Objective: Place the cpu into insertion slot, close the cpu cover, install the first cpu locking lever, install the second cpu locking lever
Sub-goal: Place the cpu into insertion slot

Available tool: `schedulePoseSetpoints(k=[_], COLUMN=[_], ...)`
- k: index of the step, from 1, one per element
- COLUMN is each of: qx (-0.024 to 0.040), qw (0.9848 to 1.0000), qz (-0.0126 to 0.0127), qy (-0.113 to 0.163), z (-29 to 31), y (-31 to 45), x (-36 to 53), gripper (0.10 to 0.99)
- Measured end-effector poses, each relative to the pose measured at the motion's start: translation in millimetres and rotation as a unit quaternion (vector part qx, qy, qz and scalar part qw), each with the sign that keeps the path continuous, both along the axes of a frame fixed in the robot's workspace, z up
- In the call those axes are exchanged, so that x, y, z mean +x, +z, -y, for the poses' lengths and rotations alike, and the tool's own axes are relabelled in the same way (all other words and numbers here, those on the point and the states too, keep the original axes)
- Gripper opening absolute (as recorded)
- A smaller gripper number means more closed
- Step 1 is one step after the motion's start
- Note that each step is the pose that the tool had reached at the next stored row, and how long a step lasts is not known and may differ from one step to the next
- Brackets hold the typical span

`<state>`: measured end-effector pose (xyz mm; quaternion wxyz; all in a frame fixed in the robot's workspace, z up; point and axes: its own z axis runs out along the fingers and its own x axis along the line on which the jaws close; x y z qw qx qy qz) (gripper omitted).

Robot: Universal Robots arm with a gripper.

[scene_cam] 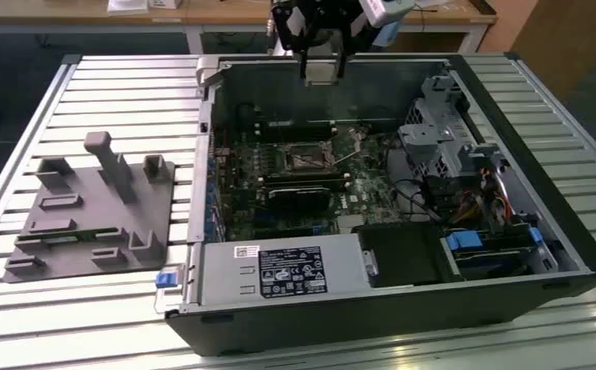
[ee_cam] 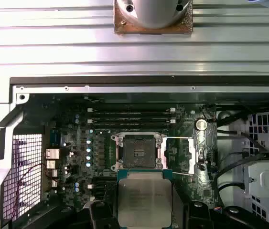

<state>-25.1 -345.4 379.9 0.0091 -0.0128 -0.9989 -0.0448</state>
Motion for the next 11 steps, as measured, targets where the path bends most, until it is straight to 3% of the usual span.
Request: schedulePoseSetpoints(k=[6, 11], qx=[0.0, -0.0003], qw=[1.0, 0.9991], qz=[0.0, 0.0], qy=[-0.006, -0.043], z=[0.0, 0.0], y=[0.0, -0.3], x=[0.0, 0.0], gripper=[0.541, 0.541])
